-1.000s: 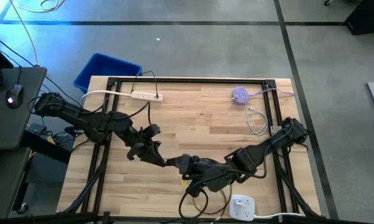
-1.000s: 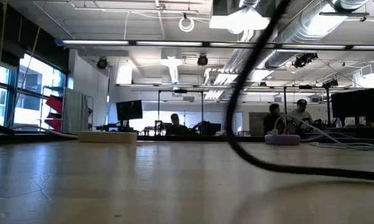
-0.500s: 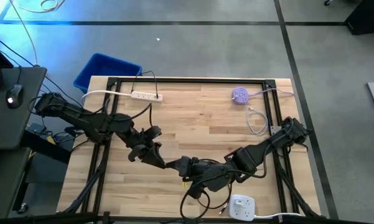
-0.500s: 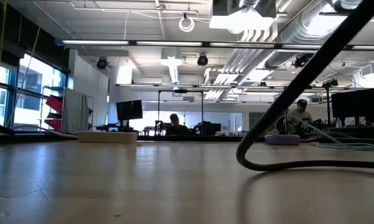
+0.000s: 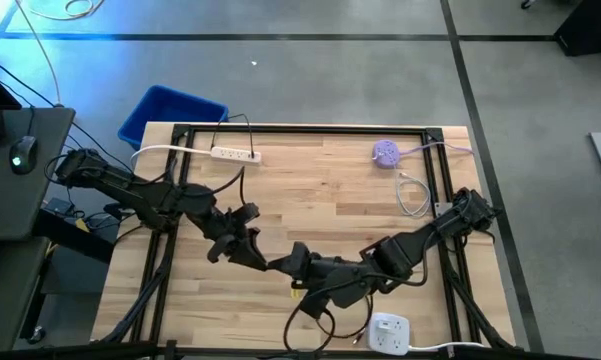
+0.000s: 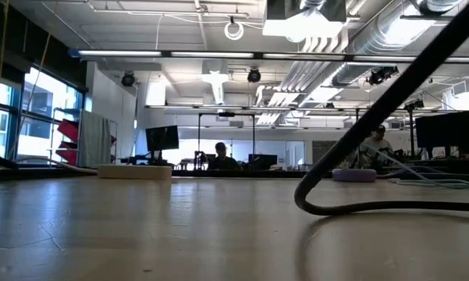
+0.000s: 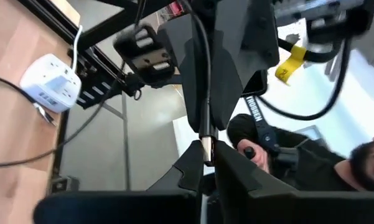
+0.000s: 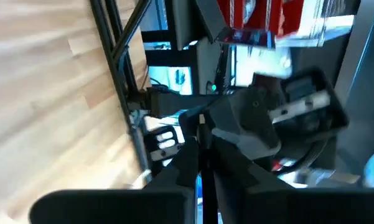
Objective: Insert USB
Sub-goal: Insert the black charger cable into the white charger adapter in the bottom white outlet extension
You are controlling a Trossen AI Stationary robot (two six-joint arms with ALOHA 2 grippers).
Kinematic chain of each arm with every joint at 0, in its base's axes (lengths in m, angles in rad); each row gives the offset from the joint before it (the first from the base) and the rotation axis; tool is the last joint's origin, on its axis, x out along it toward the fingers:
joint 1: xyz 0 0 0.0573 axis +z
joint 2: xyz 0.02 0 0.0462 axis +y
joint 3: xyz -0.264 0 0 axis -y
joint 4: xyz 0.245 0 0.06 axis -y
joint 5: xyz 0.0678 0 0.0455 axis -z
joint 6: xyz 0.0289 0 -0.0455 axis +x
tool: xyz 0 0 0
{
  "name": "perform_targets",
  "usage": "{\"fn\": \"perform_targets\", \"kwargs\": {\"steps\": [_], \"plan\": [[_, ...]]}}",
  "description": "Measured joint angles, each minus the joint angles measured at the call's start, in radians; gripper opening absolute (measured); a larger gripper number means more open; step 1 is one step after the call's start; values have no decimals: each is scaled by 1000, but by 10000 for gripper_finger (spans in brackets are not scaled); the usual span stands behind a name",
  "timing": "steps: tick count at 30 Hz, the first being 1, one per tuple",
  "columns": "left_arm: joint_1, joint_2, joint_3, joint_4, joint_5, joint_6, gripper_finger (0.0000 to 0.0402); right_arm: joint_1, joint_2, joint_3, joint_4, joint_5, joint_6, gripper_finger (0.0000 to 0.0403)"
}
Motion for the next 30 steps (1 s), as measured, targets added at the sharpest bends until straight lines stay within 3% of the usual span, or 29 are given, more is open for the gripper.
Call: {"fn": "perform_targets", "kwargs": {"steps": [3,7,11,16,21,25,30], "plan": [[2,-2,0,-32,-2,58,46,0,0,14,-92,17,246,7],[7,-4,1,-77,19,75,73,0,-2,72,-331,-57,735,6],[8,-2,1,-146,14,114,84,-11,-1,144,-533,-277,1306,6],[8,-4,0,-146,5,196,86,-13,-2,180,-739,-632,1777,5],[8,-3,0,-148,-11,293,87,50,-3,142,-902,-933,2060,5],[8,-3,0,-149,-28,346,87,133,0,64,-961,-1028,2176,5],[7,-3,0,-161,-61,380,87,202,0,-64,-972,-1036,2266,5]]}}
